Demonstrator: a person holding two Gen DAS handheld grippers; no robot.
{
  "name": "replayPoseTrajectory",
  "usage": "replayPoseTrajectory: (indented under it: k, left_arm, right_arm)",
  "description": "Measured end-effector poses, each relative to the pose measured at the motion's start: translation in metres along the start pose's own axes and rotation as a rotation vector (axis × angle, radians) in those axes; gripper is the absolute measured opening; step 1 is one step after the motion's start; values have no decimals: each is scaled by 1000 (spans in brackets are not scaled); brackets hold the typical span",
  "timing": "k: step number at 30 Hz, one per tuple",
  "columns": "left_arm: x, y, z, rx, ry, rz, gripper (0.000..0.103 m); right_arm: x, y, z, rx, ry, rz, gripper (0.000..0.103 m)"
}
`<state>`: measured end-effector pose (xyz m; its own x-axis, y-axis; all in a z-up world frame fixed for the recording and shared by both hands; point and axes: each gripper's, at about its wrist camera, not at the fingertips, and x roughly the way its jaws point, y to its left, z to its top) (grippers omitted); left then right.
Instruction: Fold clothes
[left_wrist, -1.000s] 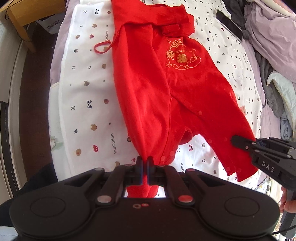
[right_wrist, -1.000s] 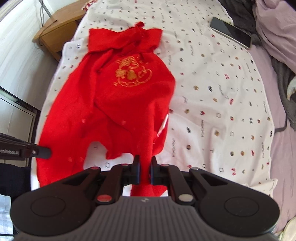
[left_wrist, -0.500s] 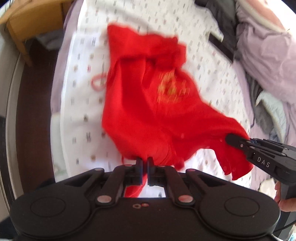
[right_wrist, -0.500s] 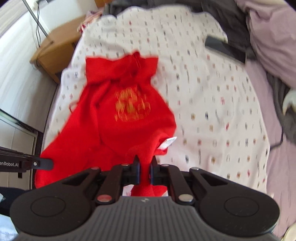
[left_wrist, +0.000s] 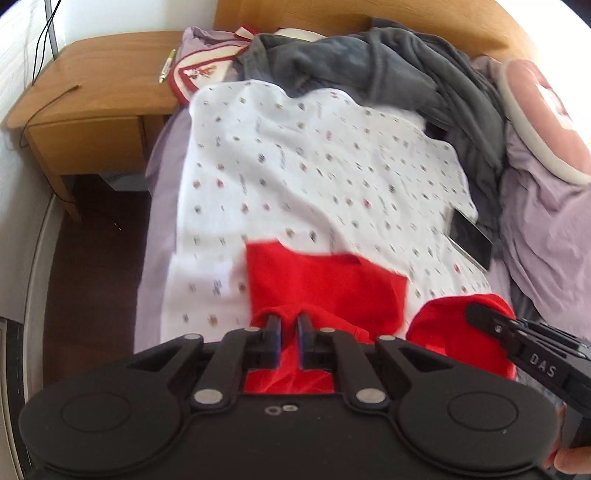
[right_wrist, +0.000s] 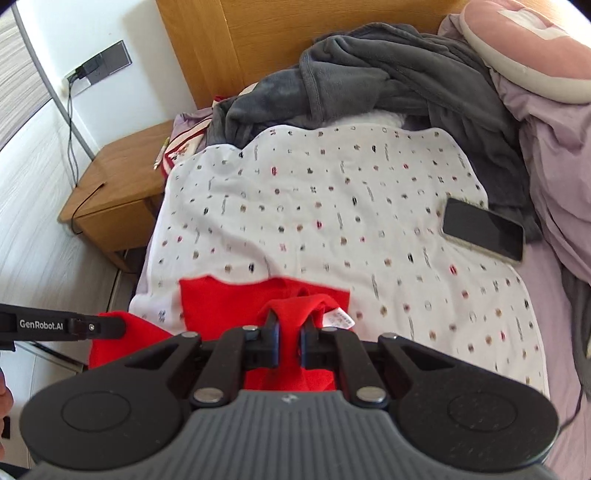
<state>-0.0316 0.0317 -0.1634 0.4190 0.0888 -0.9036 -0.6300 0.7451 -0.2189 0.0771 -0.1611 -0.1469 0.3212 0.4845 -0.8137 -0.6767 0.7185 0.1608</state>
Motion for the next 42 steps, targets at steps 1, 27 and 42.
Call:
replayPoseTrajectory:
  k: [1, 27, 42]
  left_arm:
    - [10, 2, 8, 6, -2, 17, 10]
    - [55, 3, 51, 69, 175, 83, 39]
    - [-24, 15, -15, 148, 123, 122, 40]
  right_arm:
    - [10, -1, 6, 10, 3, -3, 11]
    - [34, 26, 34, -46, -19, -236, 99]
    - [-19, 65, -89, 71, 51, -209, 99]
